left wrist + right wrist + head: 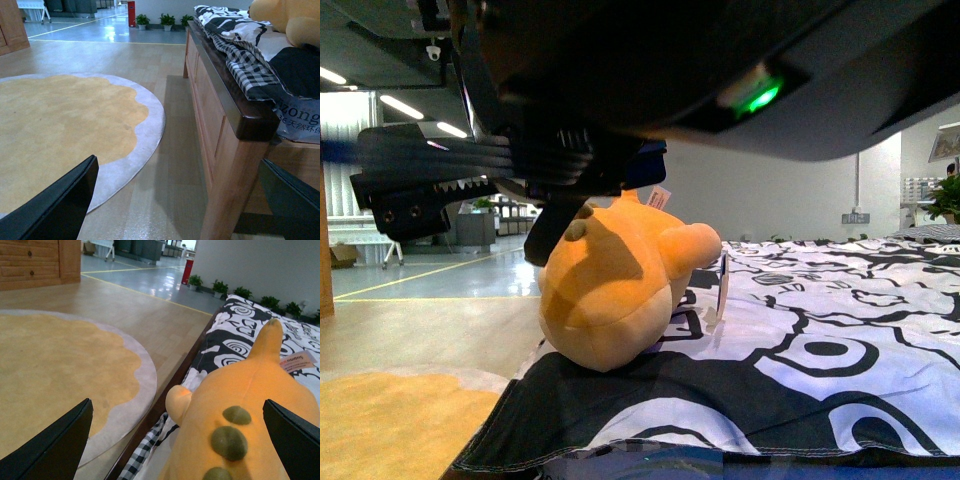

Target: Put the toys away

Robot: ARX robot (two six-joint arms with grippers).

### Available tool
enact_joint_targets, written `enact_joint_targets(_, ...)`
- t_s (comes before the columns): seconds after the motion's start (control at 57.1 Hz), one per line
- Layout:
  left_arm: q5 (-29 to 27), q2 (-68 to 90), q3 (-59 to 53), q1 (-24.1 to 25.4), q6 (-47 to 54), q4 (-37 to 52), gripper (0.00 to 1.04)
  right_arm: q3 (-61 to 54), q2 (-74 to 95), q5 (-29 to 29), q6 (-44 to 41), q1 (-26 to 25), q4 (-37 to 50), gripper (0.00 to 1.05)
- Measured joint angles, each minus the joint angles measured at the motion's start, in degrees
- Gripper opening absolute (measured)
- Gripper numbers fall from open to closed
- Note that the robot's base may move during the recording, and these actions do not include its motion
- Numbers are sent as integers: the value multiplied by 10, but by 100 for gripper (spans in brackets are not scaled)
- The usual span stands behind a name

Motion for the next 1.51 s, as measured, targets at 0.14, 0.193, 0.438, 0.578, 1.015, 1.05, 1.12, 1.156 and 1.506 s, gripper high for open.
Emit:
enact_joint_targets(0.14,0,0,0,0,0,0,99,0,17,16,16,-8,4,104)
enact_joint_targets(0.193,0,0,0,0,0,0,99,0,19,22,19,-12,8,104)
enact_joint_targets(0.438,0,0,0,0,0,0,99,-5,28,59,27,-35,39,104)
enact_joint_targets(0.578,0,0,0,0,0,0,99,-17,32,52,37,-41,30,104)
enact_joint_targets(1.015,0,0,0,0,0,0,99,-32,55,51,42,-48,8,104)
enact_joint_targets(1.05,0,0,0,0,0,0,99,-32,55,51,43,-49,2,104)
enact_joint_targets(1.12,0,0,0,0,0,0,99,-32,55,50,43,-49,-10,104)
enact_joint_targets(1.156,0,0,0,0,0,0,99,-32,55,48,43,-49,-16,104)
enact_joint_targets(1.506,0,0,0,0,0,0,99,-32,56,43,56,-51,-26,103)
